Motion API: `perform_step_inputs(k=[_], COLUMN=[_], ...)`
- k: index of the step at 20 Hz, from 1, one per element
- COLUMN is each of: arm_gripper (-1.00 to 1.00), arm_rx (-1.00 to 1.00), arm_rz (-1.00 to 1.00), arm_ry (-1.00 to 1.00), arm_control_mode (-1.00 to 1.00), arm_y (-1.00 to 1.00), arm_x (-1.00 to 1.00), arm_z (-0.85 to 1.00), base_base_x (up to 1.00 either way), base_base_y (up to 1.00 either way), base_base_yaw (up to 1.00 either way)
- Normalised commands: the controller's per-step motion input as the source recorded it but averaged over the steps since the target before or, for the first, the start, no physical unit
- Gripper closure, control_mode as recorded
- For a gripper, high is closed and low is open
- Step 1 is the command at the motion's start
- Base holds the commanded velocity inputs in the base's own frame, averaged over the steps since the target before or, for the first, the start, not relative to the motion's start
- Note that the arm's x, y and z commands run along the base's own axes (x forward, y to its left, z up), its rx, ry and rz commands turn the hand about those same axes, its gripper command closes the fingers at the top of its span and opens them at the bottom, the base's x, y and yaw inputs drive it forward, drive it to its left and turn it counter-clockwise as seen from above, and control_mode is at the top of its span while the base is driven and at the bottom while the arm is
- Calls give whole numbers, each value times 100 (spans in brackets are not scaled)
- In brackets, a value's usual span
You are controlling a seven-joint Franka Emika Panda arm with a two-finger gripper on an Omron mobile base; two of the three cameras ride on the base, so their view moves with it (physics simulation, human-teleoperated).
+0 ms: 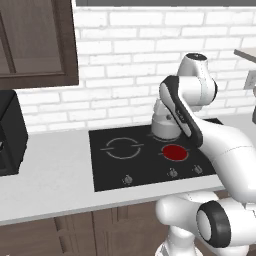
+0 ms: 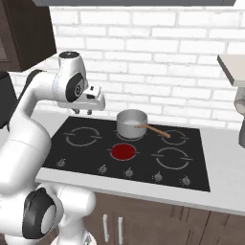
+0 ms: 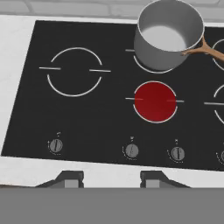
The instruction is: Turn off the front center burner of the stove.
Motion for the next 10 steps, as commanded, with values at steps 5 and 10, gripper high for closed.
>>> perform_step_inputs(k=[5,10], arm_gripper=[-100,-100], arm_rx=[0,1], arm_rz=[0,-3], arm_ry=[5,4], arm_control_mode=[-100,-100], arm_y=[-4,-42], arm_x=[-1,-21], arm_z=[-16,-37], base_base_x=[0,0], base_base_y=[0,0], base_base_yaw=[0,0])
